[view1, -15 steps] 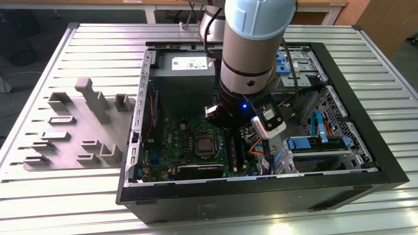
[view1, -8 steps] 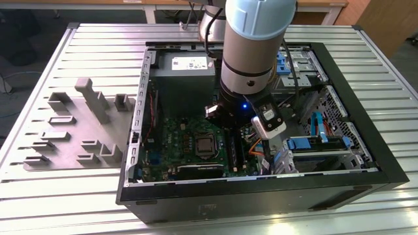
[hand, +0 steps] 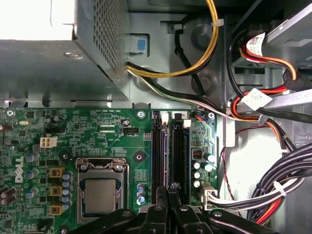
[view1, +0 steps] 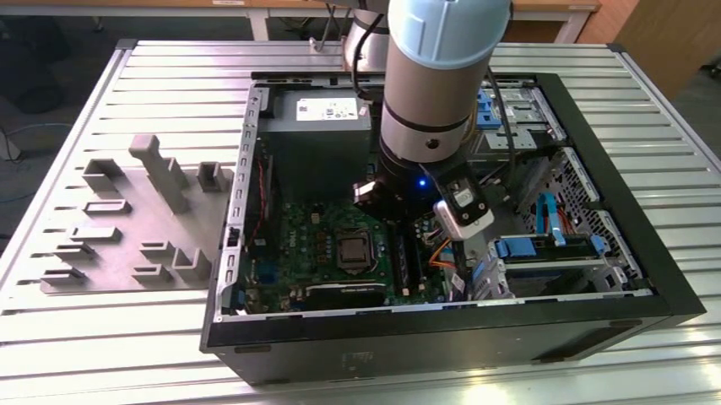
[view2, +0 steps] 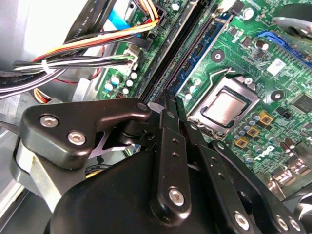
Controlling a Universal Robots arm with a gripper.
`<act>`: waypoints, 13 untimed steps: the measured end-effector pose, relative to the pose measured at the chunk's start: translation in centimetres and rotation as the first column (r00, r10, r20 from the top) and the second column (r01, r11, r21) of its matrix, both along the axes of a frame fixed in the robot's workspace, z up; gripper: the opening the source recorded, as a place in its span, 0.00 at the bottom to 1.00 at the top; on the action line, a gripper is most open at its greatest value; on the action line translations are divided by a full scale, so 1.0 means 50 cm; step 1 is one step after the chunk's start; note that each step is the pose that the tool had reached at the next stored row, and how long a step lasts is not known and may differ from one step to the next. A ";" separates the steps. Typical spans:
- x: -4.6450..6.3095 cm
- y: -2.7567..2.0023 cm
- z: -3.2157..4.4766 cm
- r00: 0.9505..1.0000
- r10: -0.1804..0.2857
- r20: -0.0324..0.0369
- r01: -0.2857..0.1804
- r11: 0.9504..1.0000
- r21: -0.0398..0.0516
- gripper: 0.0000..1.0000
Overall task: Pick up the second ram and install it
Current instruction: 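Insert the second ram into the second slot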
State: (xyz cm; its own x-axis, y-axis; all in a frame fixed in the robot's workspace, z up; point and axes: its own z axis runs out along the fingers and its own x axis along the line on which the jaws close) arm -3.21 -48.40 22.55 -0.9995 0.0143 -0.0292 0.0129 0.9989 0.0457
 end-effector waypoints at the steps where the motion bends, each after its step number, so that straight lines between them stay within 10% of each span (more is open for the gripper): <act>1: 0.000 -0.0001 -0.001 1.000 0.000 0.000 0.000 1.000 0.000 0.13; 13: 0.000 -0.0001 -0.009 1.000 0.000 0.000 0.000 1.000 0.000 0.13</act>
State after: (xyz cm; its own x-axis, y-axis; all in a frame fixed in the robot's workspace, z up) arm -3.21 -48.40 22.11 -0.9995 0.0143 -0.0291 0.0130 0.9989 0.0454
